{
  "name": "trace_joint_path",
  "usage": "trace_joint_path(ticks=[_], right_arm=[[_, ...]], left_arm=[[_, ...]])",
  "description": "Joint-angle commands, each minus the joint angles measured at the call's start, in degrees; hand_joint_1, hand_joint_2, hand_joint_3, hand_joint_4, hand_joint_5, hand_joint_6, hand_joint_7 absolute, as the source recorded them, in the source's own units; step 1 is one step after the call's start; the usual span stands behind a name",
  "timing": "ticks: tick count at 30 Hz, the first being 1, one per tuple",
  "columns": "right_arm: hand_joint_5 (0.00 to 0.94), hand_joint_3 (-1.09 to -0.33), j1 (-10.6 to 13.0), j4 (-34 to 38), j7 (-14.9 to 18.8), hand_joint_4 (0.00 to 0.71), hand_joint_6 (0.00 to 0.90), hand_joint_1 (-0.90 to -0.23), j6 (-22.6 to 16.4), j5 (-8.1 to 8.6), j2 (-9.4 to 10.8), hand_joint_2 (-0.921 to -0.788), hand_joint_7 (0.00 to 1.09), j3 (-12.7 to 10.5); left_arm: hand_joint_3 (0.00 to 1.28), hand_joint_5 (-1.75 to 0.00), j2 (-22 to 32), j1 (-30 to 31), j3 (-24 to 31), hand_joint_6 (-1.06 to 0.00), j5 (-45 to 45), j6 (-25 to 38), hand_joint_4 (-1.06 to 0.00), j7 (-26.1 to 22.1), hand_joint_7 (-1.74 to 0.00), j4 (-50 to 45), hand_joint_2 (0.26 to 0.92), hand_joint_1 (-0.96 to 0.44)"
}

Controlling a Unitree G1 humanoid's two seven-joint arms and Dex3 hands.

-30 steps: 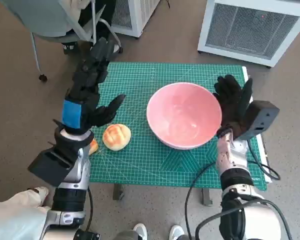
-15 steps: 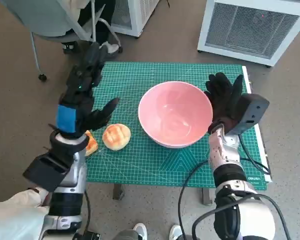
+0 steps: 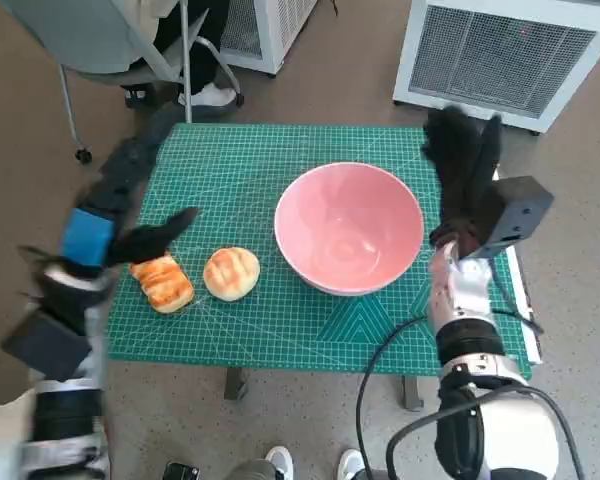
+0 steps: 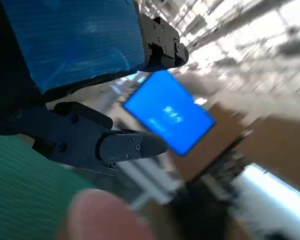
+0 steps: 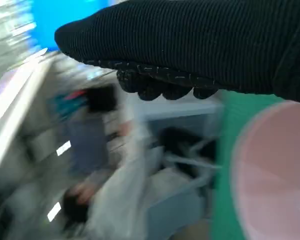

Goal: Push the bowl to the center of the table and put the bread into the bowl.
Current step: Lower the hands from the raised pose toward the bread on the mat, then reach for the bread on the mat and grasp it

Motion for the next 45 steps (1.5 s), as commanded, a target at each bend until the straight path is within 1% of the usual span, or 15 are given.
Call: trace_joint_path(ticks=[1,3,5,6,8,10,11,12,15,20,25,28,32,38,45], right_arm=[[0.012,-0.789,2.40,-5.68,6.52,0.311,0.034,-0.564,-6.91,0.08,-0.30,-0.921,0.66,2.78],[0.018,-0.789,3.46,-9.01,9.18,0.324,0.023,-0.578,-8.77,1.25,-0.10,-0.921,0.69,3.72],[0.023,-0.789,4.91,-14.08,13.19,0.336,0.012,-0.589,-10.28,3.41,0.40,-0.921,0.74,5.14],[0.025,-0.789,5.45,-15.88,14.53,0.339,0.009,-0.592,-10.62,4.18,0.57,-0.921,0.76,5.68],[0.027,-0.790,6.44,-18.72,16.40,0.343,0.004,-0.597,-10.58,5.49,0.80,-0.921,0.79,6.56],[0.030,-0.774,7.72,-22.08,18.20,0.346,0.001,-0.615,-10.21,6.71,1.06,-0.921,0.82,7.72],[0.030,-0.771,8.36,-23.59,18.84,0.346,0.001,-0.619,-9.98,7.10,1.14,-0.921,0.82,8.29],[0.032,-0.758,8.82,-24.65,19.19,0.347,0.000,-0.632,-9.68,7.35,1.19,-0.921,0.84,8.66],[0.033,-0.750,10.31,-27.51,19.29,0.347,-0.001,-0.641,-9.52,6.90,1.24,-0.921,0.85,9.94],[0.032,-0.753,12.14,-31.20,18.88,0.336,-0.001,-0.643,-8.42,6.36,1.31,-0.921,0.85,11.62],[0.030,-0.785,13.54,-33.85,18.45,0.324,-0.001,-0.622,-7.50,5.59,1.30,-0.921,0.82,13.04],[0.030,-0.797,13.98,-34.61,18.52,0.320,-0.001,-0.615,-6.90,5.81,1.31,-0.921,0.81,13.53],[0.031,-0.798,14.52,-35.51,19.42,0.319,-0.001,-0.614,-6.08,6.70,1.34,-0.921,0.81,14.21],[0.034,-0.795,14.97,-36.23,20.09,0.320,-0.001,-0.613,-5.86,7.43,1.07,-0.921,0.81,14.51],[0.037,-0.795,15.16,-36.10,19.95,0.322,-0.001,-0.612,-6.02,7.37,0.72,-0.921,0.80,14.18]], left_arm=[[0.32,-0.02,6.85,-0.13,0.15,-0.35,4.07,-0.89,-0.31,-1.85,-0.07,1.85,0.921,-0.38],[0.30,-0.01,9.26,-0.30,-0.26,-0.36,5.00,-1.16,-0.31,-2.78,-0.07,2.91,0.921,-0.37],[0.26,-0.01,12.59,-0.66,-1.13,-0.37,5.62,-0.70,-0.31,-5.47,-0.07,4.40,0.921,-0.35],[0.25,-0.01,13.73,-0.80,-1.48,-0.37,5.68,-0.49,-0.31,-6.52,-0.07,4.93,0.921,-0.34],[0.23,-0.01,15.42,-1.05,-2.08,-0.38,5.55,0.01,-0.31,-8.37,-0.07,5.65,0.921,-0.33],[0.17,0.00,17.82,-1.54,-3.10,-0.38,5.23,1.67,-0.30,-11.85,-0.06,6.28,0.921,-0.29],[0.16,0.00,18.97,-1.85,-3.65,-0.38,5.23,2.35,-0.30,-13.55,-0.06,6.72,0.921,-0.28],[0.11,0.00,19.64,-2.06,-4.00,-0.38,5.18,2.69,-0.30,-14.57,-0.05,7.03,0.921,-0.25],[0.07,0.00,21.80,-2.89,-5.48,-0.39,6.08,3.03,-0.28,-17.46,-0.04,8.30,0.919,-0.22],[0.01,0.00,23.80,-3.83,-7.94,-0.38,8.02,2.23,-0.23,-20.10,-0.02,9.17,0.890,-0.16],[0.00,0.00,24.59,-4.35,-10.75,-0.32,10.21,1.03,-0.17,-22.06,0.00,8.94,0.826,-0.11],[0.00,0.00,24.69,-4.69,-11.78,-0.30,11.17,-0.32,-0.15,-22.18,0.00,9.65,0.801,-0.10],[0.00,0.00,24.16,-5.39,-14.10,-0.26,13.02,-2.26,-0.13,-22.26,0.00,11.31,0.779,-0.08],[0.00,0.00,23.19,-6.17,-16.49,-0.22,14.78,-2.53,-0.10,-22.04,0.00,12.89,0.769,-0.07],[0.00,0.00,21.40,-7.87,-19.10,-0.21,17.98,-4.39,-0.09,-19.78,0.00,15.99,0.768,-0.08]])
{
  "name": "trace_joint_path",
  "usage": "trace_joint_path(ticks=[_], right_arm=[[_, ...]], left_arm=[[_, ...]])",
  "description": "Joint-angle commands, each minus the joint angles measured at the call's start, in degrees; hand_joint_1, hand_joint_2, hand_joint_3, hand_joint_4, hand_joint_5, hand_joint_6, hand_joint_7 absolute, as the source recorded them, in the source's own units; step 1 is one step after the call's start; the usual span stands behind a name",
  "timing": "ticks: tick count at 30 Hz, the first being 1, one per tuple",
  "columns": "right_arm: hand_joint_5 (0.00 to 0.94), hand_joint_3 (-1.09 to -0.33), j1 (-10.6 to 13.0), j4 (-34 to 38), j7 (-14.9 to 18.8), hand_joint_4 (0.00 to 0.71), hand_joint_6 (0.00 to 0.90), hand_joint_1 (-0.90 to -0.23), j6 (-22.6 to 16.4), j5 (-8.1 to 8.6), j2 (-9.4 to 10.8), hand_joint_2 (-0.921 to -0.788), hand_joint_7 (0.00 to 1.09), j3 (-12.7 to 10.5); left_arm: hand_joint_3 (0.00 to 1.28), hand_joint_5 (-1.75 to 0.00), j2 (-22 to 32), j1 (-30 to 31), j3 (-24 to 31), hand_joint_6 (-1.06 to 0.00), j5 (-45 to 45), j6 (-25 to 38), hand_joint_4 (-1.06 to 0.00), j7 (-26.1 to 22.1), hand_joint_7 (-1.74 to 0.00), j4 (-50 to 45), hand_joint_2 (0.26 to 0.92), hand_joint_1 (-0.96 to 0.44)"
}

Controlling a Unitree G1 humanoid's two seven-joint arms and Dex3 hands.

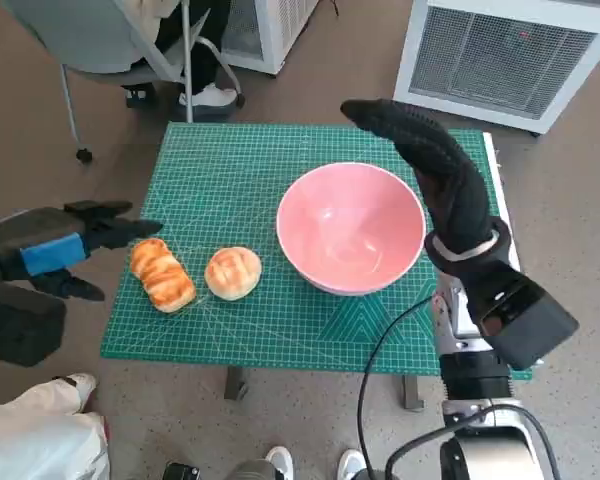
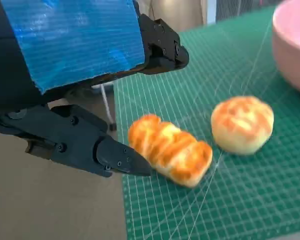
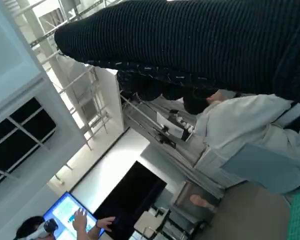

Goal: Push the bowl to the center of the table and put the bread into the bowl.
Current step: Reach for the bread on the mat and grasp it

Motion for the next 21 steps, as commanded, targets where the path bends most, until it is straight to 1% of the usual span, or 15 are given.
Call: trace_joint_path(ticks=[1,10,18,21], right_arm=[[0.038,-0.795,1.36,0.11,0.44,0.321,-0.001,-0.612,0.50,0.25,-0.34,-0.921,0.80,0.01],[0.040,-0.796,1.67,0.20,0.03,0.318,-0.001,-0.609,0.50,-0.02,-0.63,-0.921,0.79,-0.37],[0.041,-0.797,2.03,0.24,-0.85,0.312,-0.001,-0.606,0.37,-0.91,-0.84,-0.921,0.79,-0.66],[0.041,-0.798,2.12,0.41,-0.90,0.311,-0.001,-0.605,0.30,-0.86,-0.91,-0.921,0.78,-0.69]], left_arm=[[0.00,0.00,-1.43,-2.13,-1.81,-0.20,2.33,-2.03,-0.09,1.78,0.00,2.87,0.769,-0.08],[0.00,0.00,-4.31,-5.21,-4.82,-0.20,5.87,-5.48,-0.10,5.53,0.00,9.57,0.771,-0.08],[0.00,0.00,-7.75,-8.03,-8.65,-0.21,10.97,-6.87,-0.11,10.15,0.00,15.48,0.779,-0.07],[0.01,-0.01,-9.01,-9.00,-9.82,-0.21,12.20,-6.54,-0.11,11.26,0.00,17.67,0.783,-0.06]])
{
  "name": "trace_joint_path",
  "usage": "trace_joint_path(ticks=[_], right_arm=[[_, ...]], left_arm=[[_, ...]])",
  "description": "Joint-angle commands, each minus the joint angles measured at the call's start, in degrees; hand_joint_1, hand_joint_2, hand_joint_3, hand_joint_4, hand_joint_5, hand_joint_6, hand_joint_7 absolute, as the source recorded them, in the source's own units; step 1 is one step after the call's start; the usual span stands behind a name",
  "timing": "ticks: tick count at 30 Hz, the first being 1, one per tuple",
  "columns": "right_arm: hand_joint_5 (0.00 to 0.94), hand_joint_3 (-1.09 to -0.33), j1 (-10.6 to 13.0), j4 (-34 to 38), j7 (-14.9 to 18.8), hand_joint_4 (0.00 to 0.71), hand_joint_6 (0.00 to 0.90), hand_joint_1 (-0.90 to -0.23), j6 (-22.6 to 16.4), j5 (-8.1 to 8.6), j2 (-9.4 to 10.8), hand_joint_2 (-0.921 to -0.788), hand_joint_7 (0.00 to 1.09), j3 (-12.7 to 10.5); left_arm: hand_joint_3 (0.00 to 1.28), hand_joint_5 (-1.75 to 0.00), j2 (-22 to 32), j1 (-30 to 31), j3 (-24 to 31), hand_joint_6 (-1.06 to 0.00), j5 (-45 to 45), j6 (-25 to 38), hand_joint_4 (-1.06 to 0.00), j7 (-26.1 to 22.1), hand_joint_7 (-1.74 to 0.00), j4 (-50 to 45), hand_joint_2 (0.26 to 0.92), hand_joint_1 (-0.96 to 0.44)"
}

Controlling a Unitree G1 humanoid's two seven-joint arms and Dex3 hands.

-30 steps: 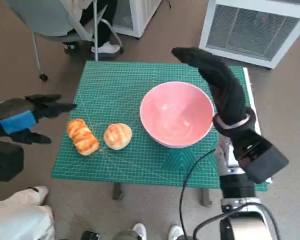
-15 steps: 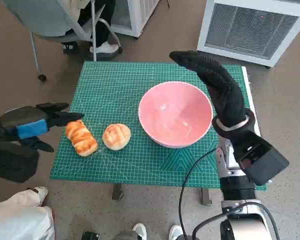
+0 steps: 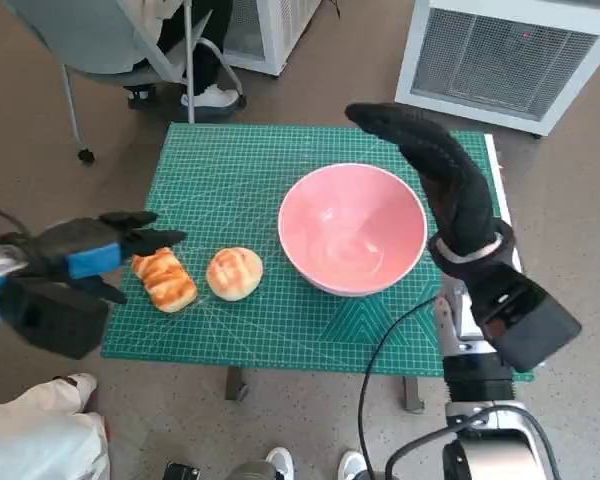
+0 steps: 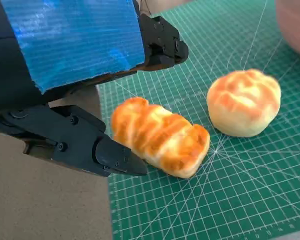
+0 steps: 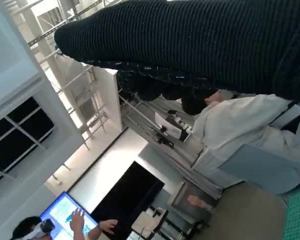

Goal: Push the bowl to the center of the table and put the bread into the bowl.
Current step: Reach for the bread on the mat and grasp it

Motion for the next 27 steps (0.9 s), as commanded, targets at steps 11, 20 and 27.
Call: trace_joint_path(ticks=[11,20,27], right_arm=[[0.046,-0.799,1.98,0.92,-0.50,0.309,-0.001,-0.609,-0.18,-0.81,-0.65,-0.921,0.77,-0.16],[0.053,-0.796,2.35,0.61,-0.53,0.307,-0.001,-0.622,-0.31,-0.69,-1.05,-0.921,0.75,-0.20],[0.057,-0.797,2.69,0.12,-0.46,0.306,-0.001,-0.625,-0.18,-0.50,-1.31,-0.921,0.74,-0.31]], left_arm=[[0.02,-0.03,-5.52,-4.14,-5.02,-0.29,4.95,2.72,-0.24,3.96,-0.03,9.36,0.847,0.00],[0.03,-0.04,-8.09,-5.88,-8.55,-0.52,7.86,3.66,-0.49,6.72,-0.07,15.19,0.911,-0.02],[0.18,-0.67,-8.75,-7.36,-11.84,-0.55,11.62,4.74,-0.57,11.79,-1.06,19.01,0.920,-0.09]])
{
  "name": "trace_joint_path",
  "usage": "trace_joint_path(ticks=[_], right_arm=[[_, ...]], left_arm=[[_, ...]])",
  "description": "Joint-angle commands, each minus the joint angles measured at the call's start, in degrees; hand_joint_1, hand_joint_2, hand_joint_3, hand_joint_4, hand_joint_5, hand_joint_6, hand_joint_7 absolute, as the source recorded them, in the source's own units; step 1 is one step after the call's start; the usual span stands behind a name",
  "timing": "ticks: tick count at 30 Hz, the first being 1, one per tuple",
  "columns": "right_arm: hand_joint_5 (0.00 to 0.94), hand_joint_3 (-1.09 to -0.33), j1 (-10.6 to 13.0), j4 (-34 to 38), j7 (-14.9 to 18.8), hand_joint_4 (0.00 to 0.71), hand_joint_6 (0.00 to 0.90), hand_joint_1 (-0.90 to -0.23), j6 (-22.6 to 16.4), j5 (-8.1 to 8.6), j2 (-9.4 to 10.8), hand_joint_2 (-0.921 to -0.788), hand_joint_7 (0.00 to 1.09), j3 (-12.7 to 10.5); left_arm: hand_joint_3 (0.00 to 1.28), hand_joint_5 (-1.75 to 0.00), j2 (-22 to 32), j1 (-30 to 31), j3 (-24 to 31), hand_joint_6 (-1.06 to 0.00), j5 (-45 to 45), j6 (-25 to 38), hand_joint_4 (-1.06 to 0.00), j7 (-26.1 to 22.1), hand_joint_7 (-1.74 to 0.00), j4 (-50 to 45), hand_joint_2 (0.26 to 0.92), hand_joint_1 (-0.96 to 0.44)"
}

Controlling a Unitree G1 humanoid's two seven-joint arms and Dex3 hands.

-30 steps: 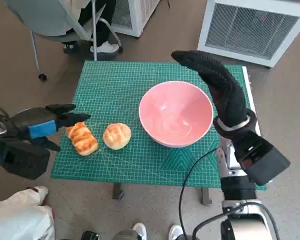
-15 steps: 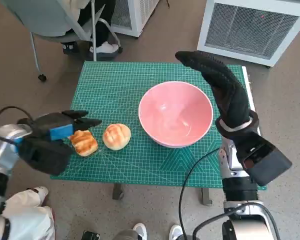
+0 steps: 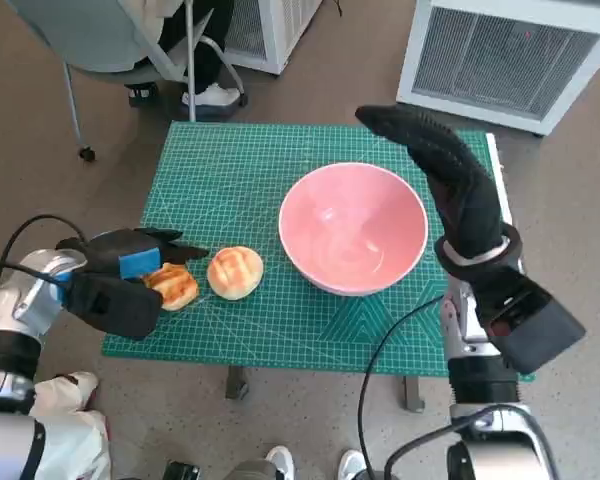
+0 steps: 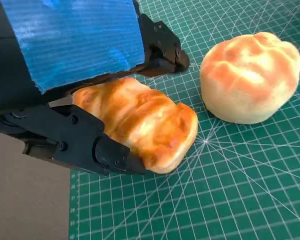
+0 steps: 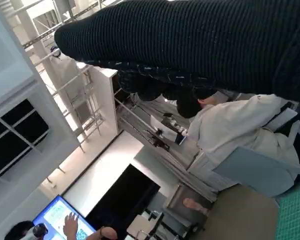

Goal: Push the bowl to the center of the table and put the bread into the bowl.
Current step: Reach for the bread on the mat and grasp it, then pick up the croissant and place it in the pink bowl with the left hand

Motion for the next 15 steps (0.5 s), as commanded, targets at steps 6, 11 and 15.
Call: trace_joint_path(ticks=[6,11,15], right_arm=[[0.060,-0.796,1.57,0.25,0.05,0.304,-0.001,-0.629,0.33,0.04,-0.51,-0.921,0.73,-0.21],[0.063,-0.795,1.60,0.45,0.08,0.303,-0.001,-0.630,0.28,0.11,-0.39,-0.921,0.73,-0.17],[0.065,-0.795,1.67,0.62,0.08,0.302,-0.001,-0.630,0.19,0.12,-0.26,-0.921,0.73,-0.15]], left_arm=[[0.11,-1.24,-0.51,-1.22,-4.00,-0.64,4.15,1.41,-0.59,4.44,-1.10,4.92,0.921,-0.01],[0.06,-1.33,0.56,-1.83,-4.30,-0.73,3.74,0.93,-0.62,4.49,-0.95,4.60,0.920,0.00],[0.06,-1.39,1.30,-1.96,-3.89,-0.78,2.97,0.68,-0.59,4.07,-0.87,3.95,0.918,0.00]])
